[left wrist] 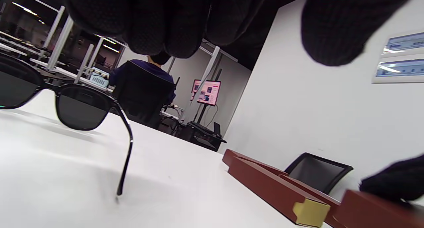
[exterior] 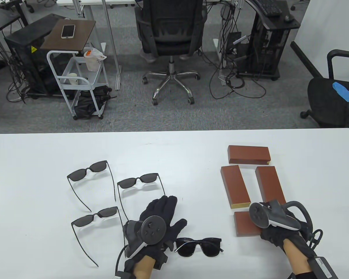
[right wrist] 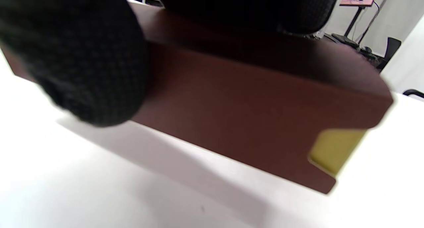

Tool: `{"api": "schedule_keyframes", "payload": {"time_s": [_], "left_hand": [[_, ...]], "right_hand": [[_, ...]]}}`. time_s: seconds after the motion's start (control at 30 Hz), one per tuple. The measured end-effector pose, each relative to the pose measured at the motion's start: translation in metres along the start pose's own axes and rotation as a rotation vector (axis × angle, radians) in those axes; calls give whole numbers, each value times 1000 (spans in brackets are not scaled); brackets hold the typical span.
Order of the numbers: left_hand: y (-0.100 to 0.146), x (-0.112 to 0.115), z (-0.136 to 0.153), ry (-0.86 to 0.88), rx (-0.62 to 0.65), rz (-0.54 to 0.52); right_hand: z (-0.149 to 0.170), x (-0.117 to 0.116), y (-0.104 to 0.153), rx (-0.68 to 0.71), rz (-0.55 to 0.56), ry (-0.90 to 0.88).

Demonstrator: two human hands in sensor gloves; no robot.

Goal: Slide to open storage boxes and store sunglasses

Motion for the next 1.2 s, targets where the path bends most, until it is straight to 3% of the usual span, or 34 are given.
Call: {"api": "schedule_keyframes", "payload": {"time_s": [0.33, 0.63, 0.83, 1.2], "left_hand": [[3, -1, -24, -84, 192, 18], [2, 9, -30, -92, 225, 108], [1, 6, -25, -47, 217, 142], [-6, 23, -9, 129, 120, 355]], "right_hand": [[-49, 50, -11, 101, 67, 37], [-93, 82, -13, 222, 153, 0], [-110, 89, -11, 278, 182, -38], [-117, 80, -10, 330, 222, -141]]}}
Point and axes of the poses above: the tracker on the back of each hand, its own z axis roughly to the little-finger side, its own y axis roughly from the fingertips to the wrist, x = y × z, the point moved 2 cm from there along -y, roughly from the wrist to the fingertips, and after that the axes turned 8 degrees about y, right-handed, at the moved point
